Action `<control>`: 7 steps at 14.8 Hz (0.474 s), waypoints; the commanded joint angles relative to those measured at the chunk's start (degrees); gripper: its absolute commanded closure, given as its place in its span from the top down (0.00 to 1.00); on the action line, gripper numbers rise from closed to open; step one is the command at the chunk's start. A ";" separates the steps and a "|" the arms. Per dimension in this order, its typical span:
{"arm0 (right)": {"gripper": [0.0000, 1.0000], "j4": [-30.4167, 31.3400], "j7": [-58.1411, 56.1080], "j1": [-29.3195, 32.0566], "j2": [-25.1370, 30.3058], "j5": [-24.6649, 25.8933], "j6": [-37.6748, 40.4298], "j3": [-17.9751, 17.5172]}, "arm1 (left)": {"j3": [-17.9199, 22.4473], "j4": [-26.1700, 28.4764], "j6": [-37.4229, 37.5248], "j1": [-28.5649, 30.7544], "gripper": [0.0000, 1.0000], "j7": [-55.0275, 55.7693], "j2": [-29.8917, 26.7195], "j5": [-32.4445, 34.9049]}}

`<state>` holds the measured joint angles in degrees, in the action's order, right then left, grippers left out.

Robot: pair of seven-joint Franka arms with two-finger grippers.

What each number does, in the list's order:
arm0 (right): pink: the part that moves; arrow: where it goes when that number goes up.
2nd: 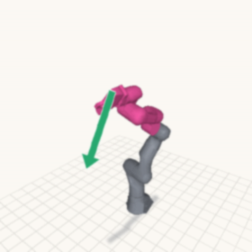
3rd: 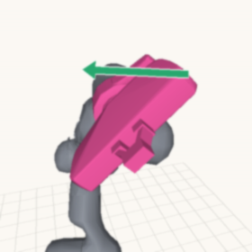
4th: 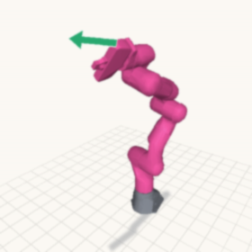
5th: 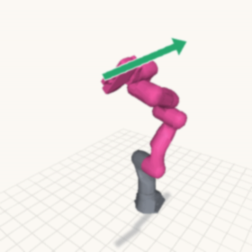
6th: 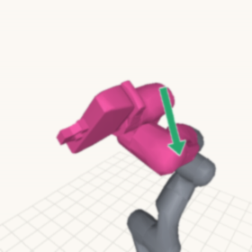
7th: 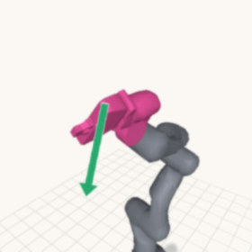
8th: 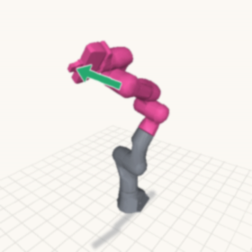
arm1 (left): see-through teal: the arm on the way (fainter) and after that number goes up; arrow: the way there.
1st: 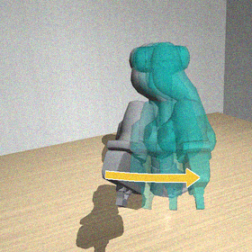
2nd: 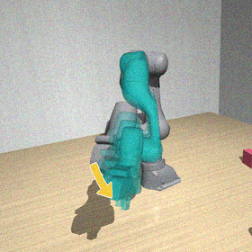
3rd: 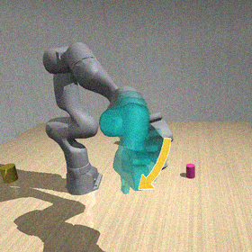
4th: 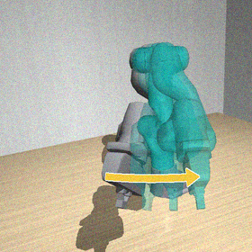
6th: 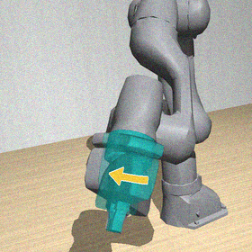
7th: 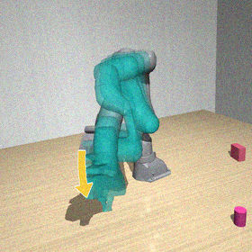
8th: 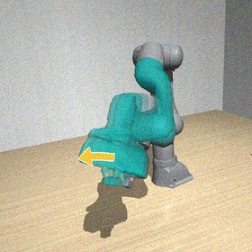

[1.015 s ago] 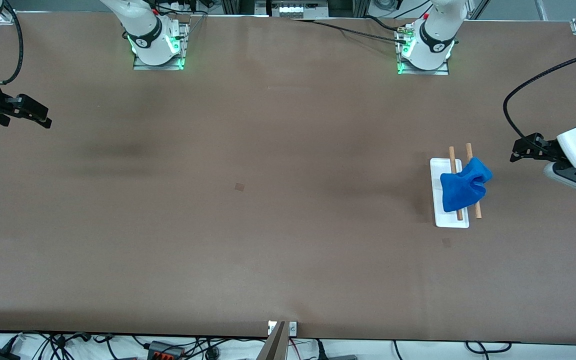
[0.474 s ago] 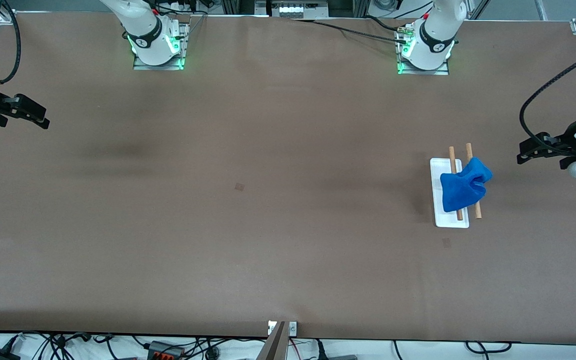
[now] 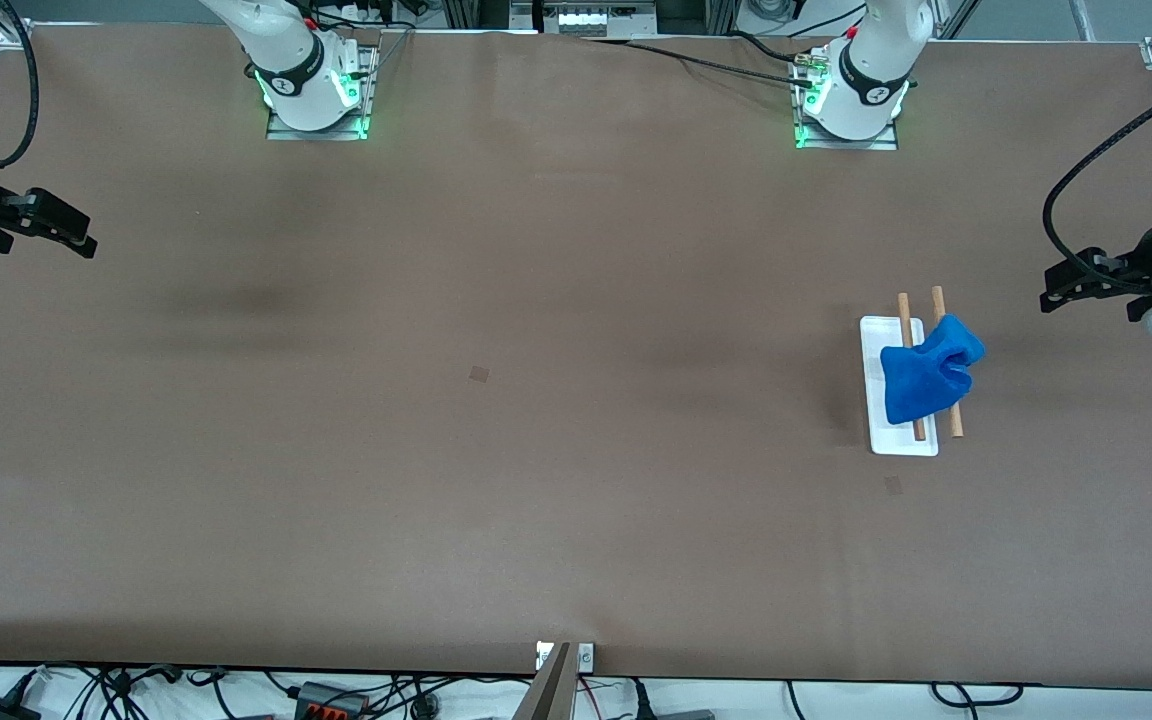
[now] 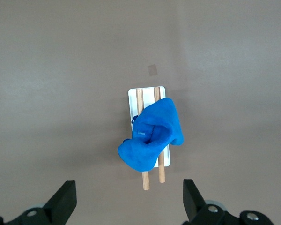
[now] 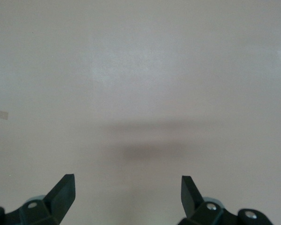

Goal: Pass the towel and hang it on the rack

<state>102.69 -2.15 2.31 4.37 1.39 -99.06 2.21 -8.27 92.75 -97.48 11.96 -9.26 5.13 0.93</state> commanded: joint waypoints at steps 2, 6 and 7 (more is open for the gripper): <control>1.00 -0.57 0.22 0.59 -0.07 0.11 0.00 -0.37 | 2.37 0.94 2.90 -2.64 1.00 0.12 -2.32 -0.84; 1.00 -0.57 0.04 0.59 0.02 0.11 0.00 -0.37 | 7.04 1.03 3.43 -7.48 1.00 0.03 -2.58 -0.75; 1.00 -0.57 0.13 0.59 -0.06 0.11 0.00 -0.37 | 6.61 1.03 3.70 -7.22 1.00 0.03 -2.67 -0.75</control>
<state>102.69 -2.15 2.31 4.34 1.39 -99.06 2.24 -3.08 92.76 -94.68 6.05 -9.26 3.89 0.93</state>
